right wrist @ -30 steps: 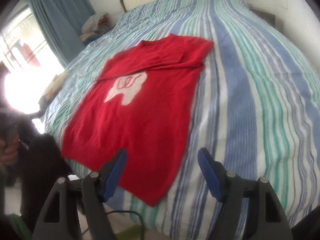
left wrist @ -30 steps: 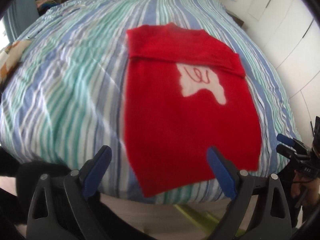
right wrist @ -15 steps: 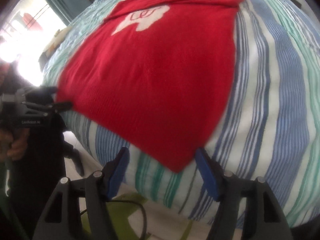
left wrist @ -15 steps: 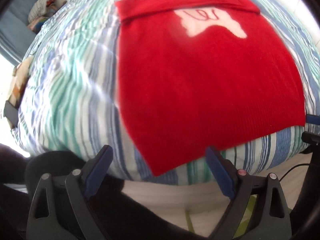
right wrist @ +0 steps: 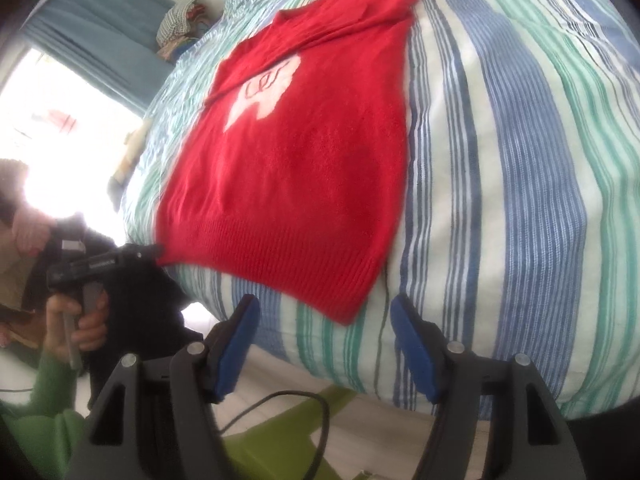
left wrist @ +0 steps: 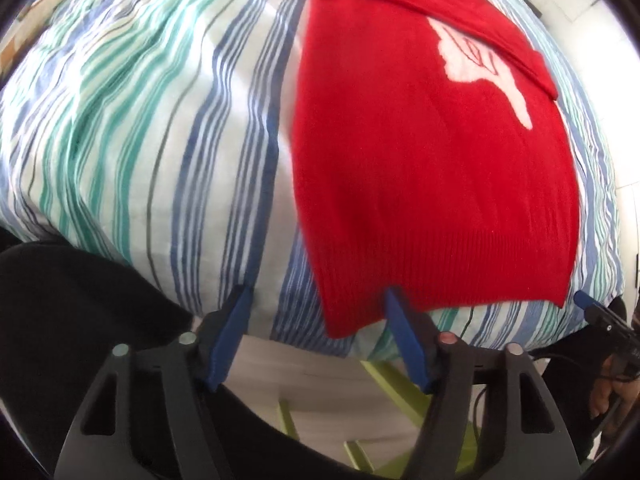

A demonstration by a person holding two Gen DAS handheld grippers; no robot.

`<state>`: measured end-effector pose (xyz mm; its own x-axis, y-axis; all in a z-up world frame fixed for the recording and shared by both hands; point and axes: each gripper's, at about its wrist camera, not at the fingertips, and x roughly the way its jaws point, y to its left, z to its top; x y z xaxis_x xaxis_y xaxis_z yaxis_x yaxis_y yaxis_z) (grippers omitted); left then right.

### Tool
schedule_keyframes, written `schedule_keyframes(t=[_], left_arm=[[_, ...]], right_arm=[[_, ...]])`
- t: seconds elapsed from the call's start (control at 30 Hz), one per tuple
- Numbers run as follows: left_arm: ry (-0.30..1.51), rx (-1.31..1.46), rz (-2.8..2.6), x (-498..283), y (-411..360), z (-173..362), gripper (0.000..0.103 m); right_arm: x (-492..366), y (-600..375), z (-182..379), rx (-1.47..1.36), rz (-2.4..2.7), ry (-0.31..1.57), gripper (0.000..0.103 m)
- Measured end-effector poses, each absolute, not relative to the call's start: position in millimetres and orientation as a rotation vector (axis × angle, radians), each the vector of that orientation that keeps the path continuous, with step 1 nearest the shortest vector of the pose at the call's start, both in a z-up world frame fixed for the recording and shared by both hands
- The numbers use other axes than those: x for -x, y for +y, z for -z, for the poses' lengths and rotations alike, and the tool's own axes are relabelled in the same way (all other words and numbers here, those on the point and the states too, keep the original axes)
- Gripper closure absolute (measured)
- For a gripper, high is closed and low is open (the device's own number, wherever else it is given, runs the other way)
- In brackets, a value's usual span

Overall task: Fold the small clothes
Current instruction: 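Move both grippers to the sweater hem and close them on it, then lift the hem with both grippers and fold it up onto the collar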

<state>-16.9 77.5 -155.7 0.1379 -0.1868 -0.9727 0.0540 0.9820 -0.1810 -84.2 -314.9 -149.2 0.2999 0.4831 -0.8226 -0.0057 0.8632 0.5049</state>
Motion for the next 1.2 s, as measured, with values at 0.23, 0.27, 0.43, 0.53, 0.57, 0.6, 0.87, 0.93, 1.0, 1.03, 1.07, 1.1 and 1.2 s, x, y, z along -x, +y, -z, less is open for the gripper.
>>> schedule_keyframes(t=[0.23, 0.27, 0.43, 0.53, 0.57, 0.6, 0.87, 0.93, 1.0, 1.03, 1.07, 1.1, 1.2], left_arm=[[1.444, 0.144, 0.214, 14.4, 70.2, 158.4, 0.096], [1.445, 0.140, 0.217, 14.2, 68.9, 158.1, 0.098], [1.435, 0.123, 0.230, 11.3, 73.6, 148.2, 0.100], [1.415, 0.145, 0.238, 12.3, 82.1, 137.2, 0.101], [1.409, 0.159, 0.244, 10.6, 84.3, 134.1, 0.101], [1.401, 0.173, 0.250, 10.1, 85.2, 130.4, 0.101], [1.244, 0.312, 0.320, -4.6, 96.9, 91.0, 0.101], [1.204, 0.335, 0.311, -17.2, 99.1, 86.3, 0.101], [1.175, 0.364, 0.302, -34.4, 98.0, 84.8, 0.101], [1.157, 0.370, 0.297, -43.9, 98.3, 83.2, 0.101], [1.137, 0.374, 0.294, -53.4, 98.5, 81.1, 0.101], [1.118, 0.375, 0.295, -64.8, 97.0, 79.1, 0.101], [1.070, 0.354, 0.289, -100.2, 89.9, 73.0, 0.101]], right_arm=[[81.1, -305.7, 175.7, -0.554, -0.310, 1.267, 0.038], [78.8, -303.0, 179.4, -0.573, -0.300, 1.262, 0.038], [72.8, -298.4, 189.1, -0.594, -0.274, 1.268, 0.098], [78.0, -302.4, 173.7, -0.545, -0.252, 1.237, 0.098], [79.8, -301.3, 166.5, -0.519, -0.250, 1.221, 0.098], [81.4, -300.1, 159.7, -0.503, -0.253, 1.204, 0.098], [79.6, -303.8, 117.1, -0.506, -0.242, 1.045, 0.098], [75.3, -307.2, 104.6, -0.510, -0.235, 0.989, 0.098], [69.0, -309.3, 93.3, -0.502, -0.225, 0.935, 0.098], [64.2, -310.7, 89.4, -0.495, -0.218, 0.912, 0.098], [57.0, -312.6, 86.6, -0.488, -0.213, 0.897, 0.098], [49.0, -314.4, 84.5, -0.482, -0.203, 0.883, 0.098], [15.6, -319.3, 77.3, -0.469, -0.186, 0.857, 0.098]])
